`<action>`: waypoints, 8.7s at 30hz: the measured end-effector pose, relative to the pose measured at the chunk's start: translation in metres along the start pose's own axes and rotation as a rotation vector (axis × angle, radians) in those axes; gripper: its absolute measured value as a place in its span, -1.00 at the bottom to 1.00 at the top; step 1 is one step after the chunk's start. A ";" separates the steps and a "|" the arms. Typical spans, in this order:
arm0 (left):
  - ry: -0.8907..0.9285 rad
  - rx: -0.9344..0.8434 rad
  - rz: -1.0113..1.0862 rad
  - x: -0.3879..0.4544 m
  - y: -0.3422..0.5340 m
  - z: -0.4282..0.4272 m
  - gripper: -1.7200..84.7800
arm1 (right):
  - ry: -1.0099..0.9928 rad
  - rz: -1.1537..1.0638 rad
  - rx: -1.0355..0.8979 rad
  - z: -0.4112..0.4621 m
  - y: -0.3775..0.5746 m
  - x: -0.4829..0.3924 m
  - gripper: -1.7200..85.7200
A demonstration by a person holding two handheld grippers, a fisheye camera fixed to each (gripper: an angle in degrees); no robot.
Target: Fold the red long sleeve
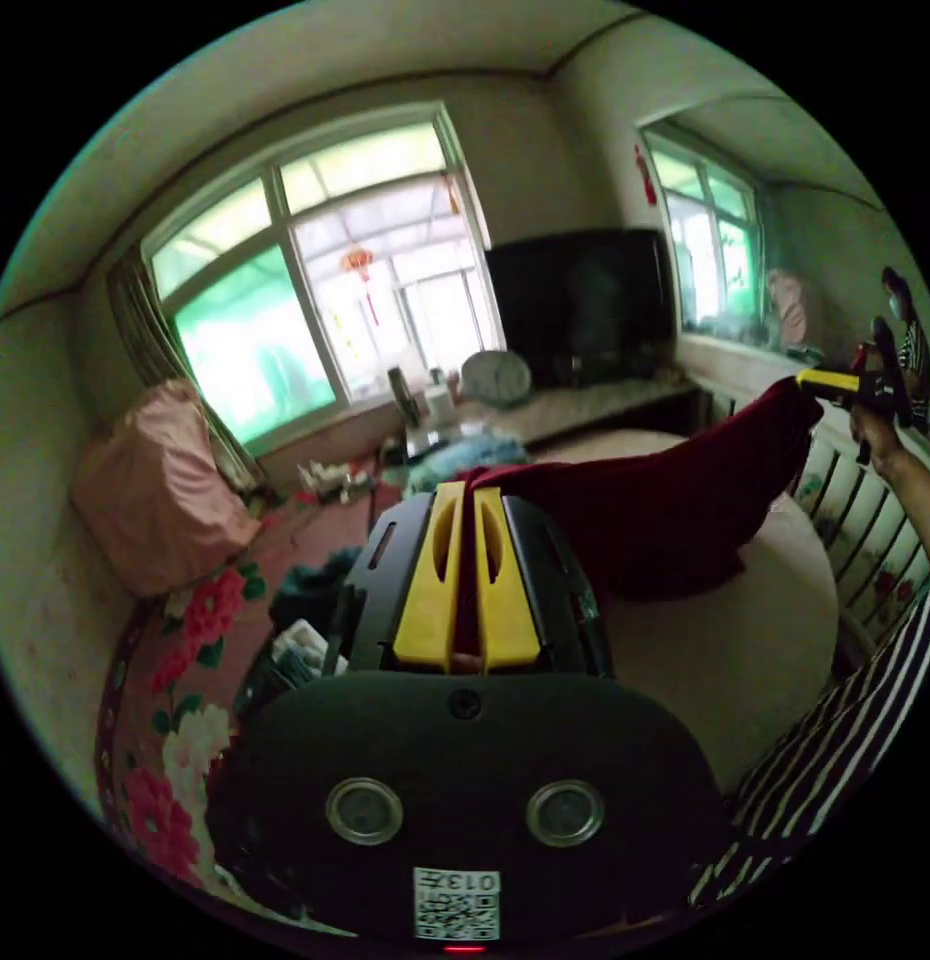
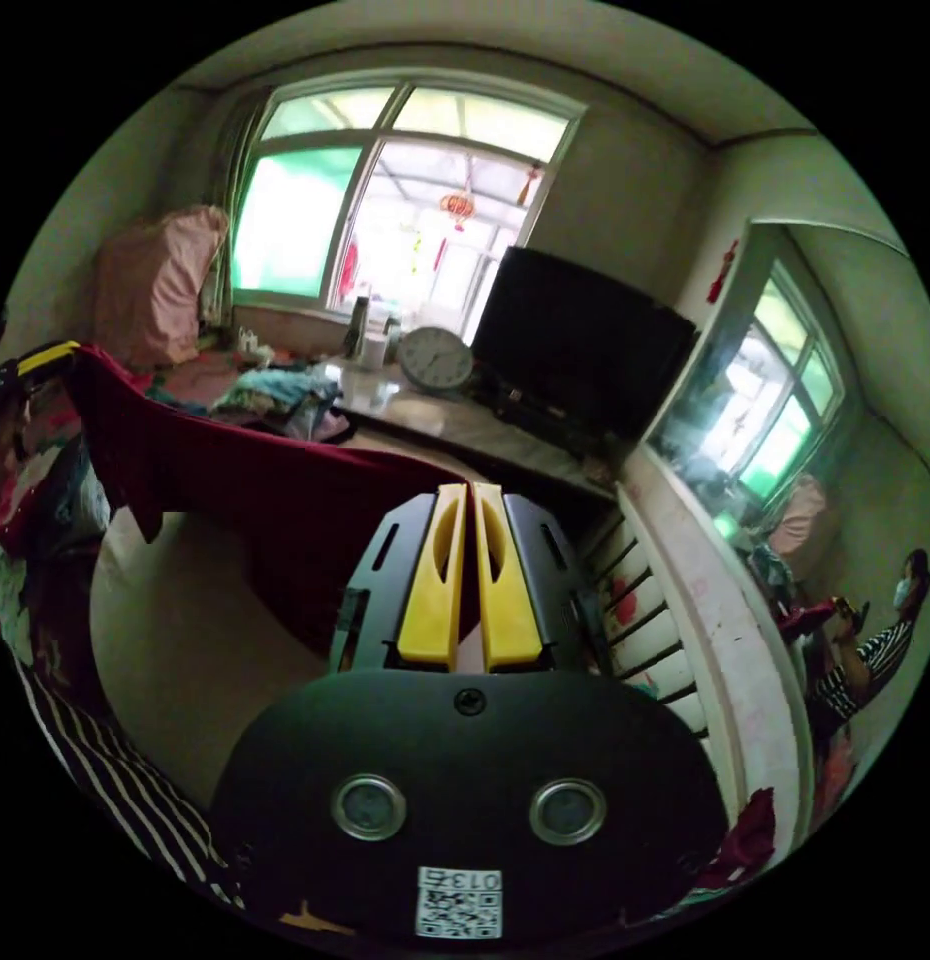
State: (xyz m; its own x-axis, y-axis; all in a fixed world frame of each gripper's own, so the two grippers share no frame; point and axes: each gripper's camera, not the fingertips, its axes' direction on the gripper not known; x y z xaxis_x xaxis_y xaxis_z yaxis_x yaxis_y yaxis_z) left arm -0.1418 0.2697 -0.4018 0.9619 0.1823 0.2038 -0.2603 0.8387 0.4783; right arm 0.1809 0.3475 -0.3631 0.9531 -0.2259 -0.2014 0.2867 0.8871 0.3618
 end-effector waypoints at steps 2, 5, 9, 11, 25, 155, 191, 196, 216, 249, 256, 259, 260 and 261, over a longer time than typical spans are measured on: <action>-0.001 0.120 0.013 0.001 -0.014 -0.044 -0.95 | 0.052 0.031 0.115 -0.054 -0.007 0.017 -0.95; 0.016 0.277 0.032 0.002 -0.031 -0.108 -0.95 | 0.094 0.076 0.248 -0.117 -0.014 0.040 -0.95; 0.018 0.416 0.068 0.010 -0.048 -0.188 -0.95 | 0.138 0.067 0.398 -0.180 -0.026 0.068 -0.95; 0.036 0.475 0.085 0.015 -0.056 -0.219 -0.95 | 0.139 0.061 0.468 -0.209 -0.037 0.090 -0.95; -0.008 0.519 0.036 0.135 -0.117 -0.286 -0.95 | -0.063 -0.020 0.711 -0.143 -0.095 0.239 -0.94; -0.036 -0.703 -1.096 0.481 0.082 0.363 -0.57 | -0.648 -0.585 -0.397 1.170 -0.262 0.223 -0.95; -0.242 -0.023 -0.661 0.629 -0.202 -0.051 -0.96 | -1.243 -0.431 0.447 1.103 -0.422 0.527 -0.95; -0.057 -0.159 -0.894 0.693 -0.140 -0.004 -0.95 | -1.207 -0.489 0.178 1.169 -0.346 0.550 -0.95; 0.573 -0.473 -1.411 0.798 0.055 0.168 -0.95 | -0.937 -0.611 -0.416 1.331 -0.212 0.498 -0.95; -0.113 -0.801 -1.384 0.570 0.188 0.374 -0.73 | -1.010 -1.118 -0.470 1.383 -0.277 0.013 -0.68; -0.118 -0.898 -1.281 0.587 0.177 0.401 -0.92 | -0.962 -1.126 -0.541 1.387 -0.257 -0.013 -0.78; -0.161 -0.944 -1.251 0.592 0.171 0.402 -0.94 | -0.892 -1.177 -0.487 1.372 -0.252 -0.020 -0.88; -0.216 -0.949 -1.228 0.597 0.166 0.397 -0.95 | -0.809 -1.200 -0.403 1.362 -0.251 -0.020 -0.89; -0.267 -0.931 -1.204 0.602 0.158 0.389 -0.95 | -0.769 -1.205 -0.359 1.356 -0.252 -0.020 -0.89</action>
State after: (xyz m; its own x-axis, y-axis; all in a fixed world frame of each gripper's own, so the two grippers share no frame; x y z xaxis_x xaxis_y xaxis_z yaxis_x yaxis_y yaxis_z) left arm 0.3635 0.3123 0.1293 0.4887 -0.8223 0.2915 0.8719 0.4481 -0.1974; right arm 0.2211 -0.4179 0.7843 0.0104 -0.9354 0.3535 0.9971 0.0363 0.0668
